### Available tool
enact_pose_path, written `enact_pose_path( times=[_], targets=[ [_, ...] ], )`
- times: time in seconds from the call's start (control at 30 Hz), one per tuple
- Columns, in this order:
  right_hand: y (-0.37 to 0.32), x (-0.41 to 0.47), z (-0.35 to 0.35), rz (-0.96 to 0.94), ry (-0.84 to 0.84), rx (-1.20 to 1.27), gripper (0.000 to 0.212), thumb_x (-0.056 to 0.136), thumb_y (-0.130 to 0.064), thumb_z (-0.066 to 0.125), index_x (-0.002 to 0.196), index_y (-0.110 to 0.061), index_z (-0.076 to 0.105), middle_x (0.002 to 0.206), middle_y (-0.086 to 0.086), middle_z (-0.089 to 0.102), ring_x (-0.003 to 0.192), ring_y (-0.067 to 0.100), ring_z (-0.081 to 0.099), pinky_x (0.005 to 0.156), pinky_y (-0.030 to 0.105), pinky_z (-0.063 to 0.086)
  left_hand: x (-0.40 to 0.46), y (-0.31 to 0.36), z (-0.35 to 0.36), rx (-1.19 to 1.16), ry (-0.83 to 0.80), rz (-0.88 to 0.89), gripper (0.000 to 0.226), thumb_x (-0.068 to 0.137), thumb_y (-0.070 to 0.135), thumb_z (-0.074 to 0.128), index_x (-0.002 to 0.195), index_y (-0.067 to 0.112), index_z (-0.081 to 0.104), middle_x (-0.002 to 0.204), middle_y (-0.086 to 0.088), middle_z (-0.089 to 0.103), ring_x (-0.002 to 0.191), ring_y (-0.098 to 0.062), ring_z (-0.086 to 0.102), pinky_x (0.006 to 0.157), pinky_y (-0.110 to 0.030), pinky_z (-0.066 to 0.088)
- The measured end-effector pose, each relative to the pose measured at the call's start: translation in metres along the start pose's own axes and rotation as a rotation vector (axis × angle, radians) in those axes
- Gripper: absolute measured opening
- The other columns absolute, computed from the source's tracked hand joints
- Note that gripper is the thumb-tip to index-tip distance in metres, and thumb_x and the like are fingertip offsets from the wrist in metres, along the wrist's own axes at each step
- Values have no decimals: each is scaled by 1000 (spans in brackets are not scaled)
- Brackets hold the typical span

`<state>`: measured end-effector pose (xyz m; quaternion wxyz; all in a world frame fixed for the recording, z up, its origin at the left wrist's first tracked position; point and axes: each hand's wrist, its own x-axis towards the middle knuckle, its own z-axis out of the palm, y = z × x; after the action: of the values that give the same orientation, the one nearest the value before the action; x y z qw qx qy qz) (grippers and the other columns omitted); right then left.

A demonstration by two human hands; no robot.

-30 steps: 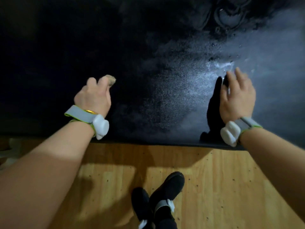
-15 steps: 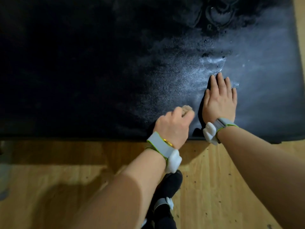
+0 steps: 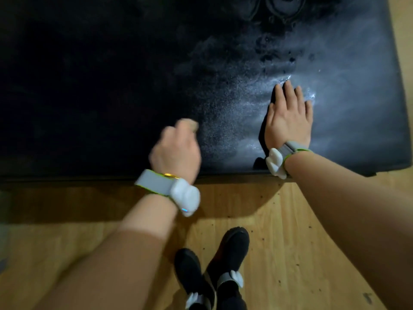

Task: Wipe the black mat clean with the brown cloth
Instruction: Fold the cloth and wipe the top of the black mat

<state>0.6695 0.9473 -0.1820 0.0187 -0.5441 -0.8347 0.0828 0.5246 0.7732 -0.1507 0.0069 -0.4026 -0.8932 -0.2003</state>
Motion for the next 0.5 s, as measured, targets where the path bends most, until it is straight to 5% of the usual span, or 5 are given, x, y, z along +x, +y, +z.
enact_pose_path(
  times=[0.13, 0.23, 0.4, 0.5],
  targets=[
    [1, 0, 2, 5, 18, 18, 50, 103, -33, 21, 152, -26, 20, 160, -4, 15, 148, 19, 7, 120, 41, 5, -44, 67, 29, -42, -104, 321, 7, 79, 17, 63, 82, 20, 57, 66, -7, 50, 44, -28, 51, 35, -27, 35],
    [3, 0, 2, -4, 18, 14, 50, 102, -33, 21, 152, -25, 21, 160, -4, 15, 148, 19, 8, 120, 41, 5, -32, 54, 28, 85, -57, 455, 23, 79, 19, 63, 87, 23, 42, 66, -5, 48, 45, -26, 49, 37, -25, 29],
    [4, 1, 1, -25, -6, 7, 51, 103, -34, 20, 153, -24, 17, 160, -3, 11, 148, 20, 5, 120, 41, 3, -1, 10, 14, 105, 28, 144, 23, 84, 19, 64, 88, 22, 42, 69, -11, 51, 46, -32, 52, 39, -25, 31],
    [4, 1, -4, -38, -45, 30, 51, 104, -34, 21, 153, -24, 16, 161, -3, 9, 148, 20, 3, 120, 40, 2, -2, 11, 19, 142, 6, 135, 23, 85, 15, 63, 88, 19, 40, 69, -12, 48, 46, -31, 49, 37, -26, 33]
  ],
)
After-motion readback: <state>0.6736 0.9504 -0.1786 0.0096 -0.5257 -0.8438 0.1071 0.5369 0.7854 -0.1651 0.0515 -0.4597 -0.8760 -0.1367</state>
